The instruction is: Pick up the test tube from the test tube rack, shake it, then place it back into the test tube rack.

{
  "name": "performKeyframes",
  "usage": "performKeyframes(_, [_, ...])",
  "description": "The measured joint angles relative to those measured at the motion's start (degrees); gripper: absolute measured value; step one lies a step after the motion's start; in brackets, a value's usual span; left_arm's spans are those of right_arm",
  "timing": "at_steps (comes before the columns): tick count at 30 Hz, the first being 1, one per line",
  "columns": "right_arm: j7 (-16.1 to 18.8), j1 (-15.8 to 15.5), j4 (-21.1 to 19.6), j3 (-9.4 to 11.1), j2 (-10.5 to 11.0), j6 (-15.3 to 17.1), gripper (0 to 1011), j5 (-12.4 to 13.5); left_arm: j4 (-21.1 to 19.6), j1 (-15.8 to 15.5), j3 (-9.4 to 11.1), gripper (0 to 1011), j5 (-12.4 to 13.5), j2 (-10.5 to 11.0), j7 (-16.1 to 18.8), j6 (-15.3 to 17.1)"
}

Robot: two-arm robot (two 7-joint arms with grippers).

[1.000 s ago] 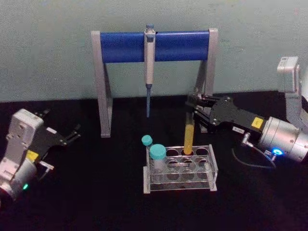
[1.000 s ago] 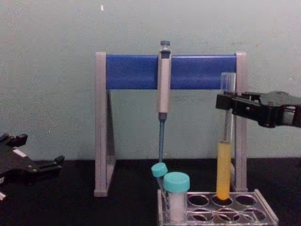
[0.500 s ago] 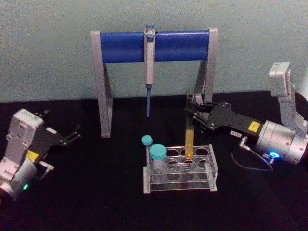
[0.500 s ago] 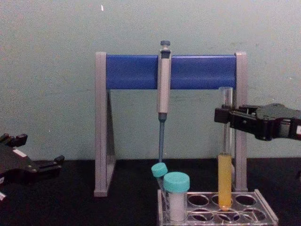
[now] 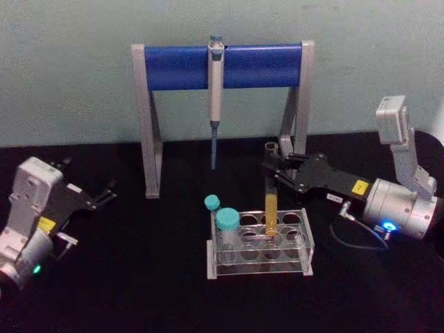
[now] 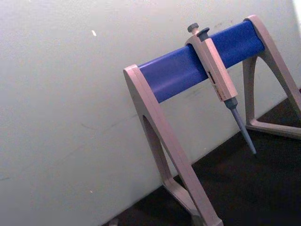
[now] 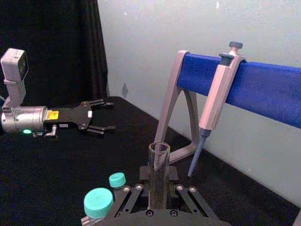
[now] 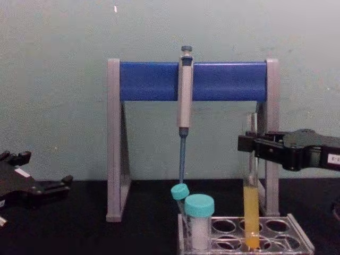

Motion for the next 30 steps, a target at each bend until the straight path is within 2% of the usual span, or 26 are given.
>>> performKeyframes(30, [0.9, 1.1, 2.6, -1.1, -1.2, 1.5, 229, -0.1, 0.0, 0.0, 0.0, 1001, 0.0, 0.0, 0.0, 0.0])
